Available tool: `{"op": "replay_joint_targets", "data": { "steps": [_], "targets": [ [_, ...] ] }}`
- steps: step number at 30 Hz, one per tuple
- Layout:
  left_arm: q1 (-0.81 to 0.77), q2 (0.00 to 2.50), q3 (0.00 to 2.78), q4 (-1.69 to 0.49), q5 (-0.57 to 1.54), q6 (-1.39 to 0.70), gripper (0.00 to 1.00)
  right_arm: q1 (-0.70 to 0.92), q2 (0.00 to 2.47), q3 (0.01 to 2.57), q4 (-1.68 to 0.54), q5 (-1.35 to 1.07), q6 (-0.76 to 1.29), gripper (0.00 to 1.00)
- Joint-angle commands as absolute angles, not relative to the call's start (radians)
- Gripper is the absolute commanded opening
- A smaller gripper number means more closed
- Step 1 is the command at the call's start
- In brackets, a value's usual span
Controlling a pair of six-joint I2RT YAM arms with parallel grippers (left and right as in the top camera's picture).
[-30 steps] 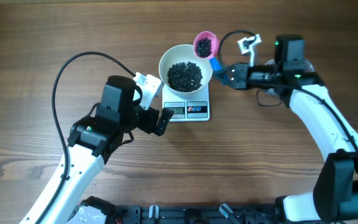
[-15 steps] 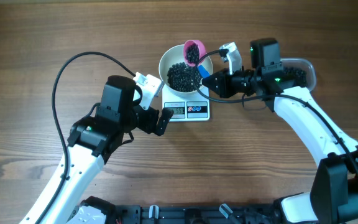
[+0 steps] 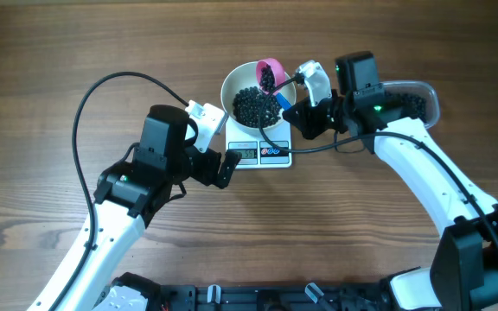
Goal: Scoop item into bowl and weigh 150g on scale
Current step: 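Tip the scoop over the bowl to pour the beans in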
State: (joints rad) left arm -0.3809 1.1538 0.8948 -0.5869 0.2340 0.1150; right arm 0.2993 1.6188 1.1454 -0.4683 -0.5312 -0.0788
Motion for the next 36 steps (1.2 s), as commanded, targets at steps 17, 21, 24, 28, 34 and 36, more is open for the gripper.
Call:
{"op": "replay_joint_targets", "data": {
  "steps": [17, 21, 24, 28, 34, 36],
  "targets": [
    [-0.384, 1.161, 0.890, -0.588, 0.242, 0.126, 1.00, 0.390, 1.599, 1.174, -0.464, -0.281, -0.321, 0.04],
    [-0.384, 1.161, 0.890, -0.588, 0.242, 0.126, 1.00, 0.390, 1.599, 1.174, -0.464, -0.254, -0.367, 0.04],
    [-0.384, 1.161, 0.890, -0.587, 0.242, 0.126, 1.00, 0.390, 1.599, 1.174, -0.461, -0.218, -0.388, 0.04],
    [-0.384, 1.161, 0.890, -0.588, 0.243, 0.126, 1.00, 0.390, 1.594, 1.174, -0.459, -0.218, -0.401, 0.04],
    [-0.384, 1.161, 0.890, -0.587, 0.242, 0.126, 1.00, 0.390, 1.573, 1.174, -0.455, -0.201, -0.446, 0.04],
    [-0.384, 1.161, 0.890, -0.587, 0.243, 0.126, 1.00, 0.390, 1.564, 1.174, -0.452, -0.199, -0.446, 0.04]
  ]
}}
